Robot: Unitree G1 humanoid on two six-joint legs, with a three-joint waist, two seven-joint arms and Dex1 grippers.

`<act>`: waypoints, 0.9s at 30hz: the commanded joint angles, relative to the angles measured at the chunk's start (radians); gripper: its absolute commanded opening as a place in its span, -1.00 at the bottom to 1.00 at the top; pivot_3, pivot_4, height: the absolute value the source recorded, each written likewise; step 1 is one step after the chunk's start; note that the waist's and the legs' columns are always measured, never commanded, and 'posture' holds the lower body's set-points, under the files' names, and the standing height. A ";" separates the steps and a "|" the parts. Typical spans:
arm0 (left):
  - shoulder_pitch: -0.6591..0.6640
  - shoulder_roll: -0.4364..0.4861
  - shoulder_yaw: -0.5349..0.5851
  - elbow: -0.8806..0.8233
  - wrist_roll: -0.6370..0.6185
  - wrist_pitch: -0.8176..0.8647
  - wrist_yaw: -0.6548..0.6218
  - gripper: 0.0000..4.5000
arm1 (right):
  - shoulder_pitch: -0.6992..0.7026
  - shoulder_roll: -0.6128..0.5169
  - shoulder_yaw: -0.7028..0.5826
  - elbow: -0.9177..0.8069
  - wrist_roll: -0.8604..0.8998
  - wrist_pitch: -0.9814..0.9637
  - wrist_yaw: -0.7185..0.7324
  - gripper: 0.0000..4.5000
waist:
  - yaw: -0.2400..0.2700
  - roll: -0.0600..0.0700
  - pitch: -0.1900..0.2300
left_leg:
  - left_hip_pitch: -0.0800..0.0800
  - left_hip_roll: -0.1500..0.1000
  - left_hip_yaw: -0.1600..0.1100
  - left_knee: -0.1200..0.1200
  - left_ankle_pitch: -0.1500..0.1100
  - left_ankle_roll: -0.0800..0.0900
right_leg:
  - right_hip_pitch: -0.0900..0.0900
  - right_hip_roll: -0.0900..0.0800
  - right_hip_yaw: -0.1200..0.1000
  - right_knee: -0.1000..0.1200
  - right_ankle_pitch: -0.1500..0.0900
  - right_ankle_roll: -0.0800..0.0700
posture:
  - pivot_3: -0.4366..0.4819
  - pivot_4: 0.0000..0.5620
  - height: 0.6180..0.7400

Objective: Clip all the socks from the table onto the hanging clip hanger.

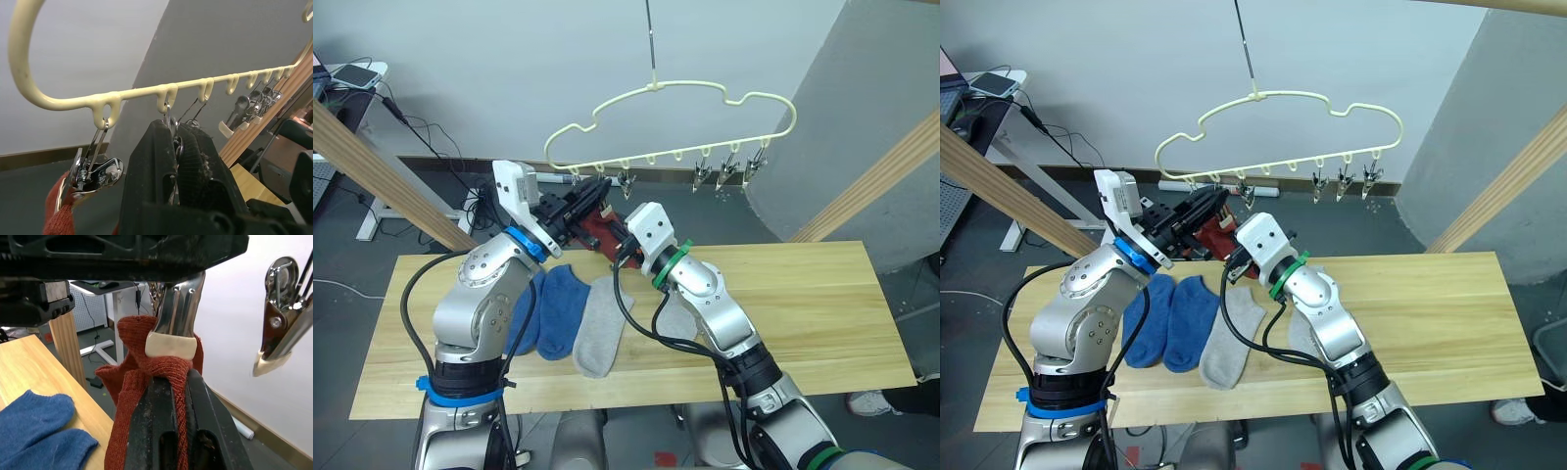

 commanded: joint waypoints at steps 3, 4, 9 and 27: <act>0.013 0.007 0.019 -0.029 -0.018 -0.005 -0.002 -0.95 | -0.027 0.028 -0.005 -0.019 0.019 -0.042 0.002 -1.00 | 0.000 0.000 0.000 | 0.000 0.000 0.000 0.000 0.000 0.000 | 0.000 0.000 0.000 0.000 0.000 0.000 | -0.53 0.22 0.87; 0.014 0.011 0.017 -0.028 -0.017 -0.003 -0.004 -0.63 | -0.029 0.031 -0.004 -0.018 0.021 -0.043 0.004 -1.00 | 0.000 0.000 0.000 | 0.000 0.000 0.000 0.000 0.000 0.000 | 0.000 0.000 0.000 0.000 0.000 0.000 | -0.53 0.22 0.87; 0.022 0.022 0.015 -0.025 -0.012 -0.005 -0.009 0.05 | -0.035 0.038 -0.001 -0.010 0.027 -0.052 0.010 -1.00 | 0.000 0.000 0.000 | 0.000 0.000 0.000 0.000 0.000 0.000 | 0.000 0.000 0.000 0.000 0.000 0.000 | -0.53 0.21 0.87; 0.089 0.108 0.045 -0.050 -0.013 -0.016 -0.042 0.46 | -0.039 0.039 0.004 -0.003 0.033 -0.015 0.040 -0.76 | 0.001 0.000 0.000 | 0.000 0.000 -0.001 0.000 0.000 0.000 | 0.000 0.000 -0.001 0.000 0.000 -0.001 | -0.50 0.19 0.87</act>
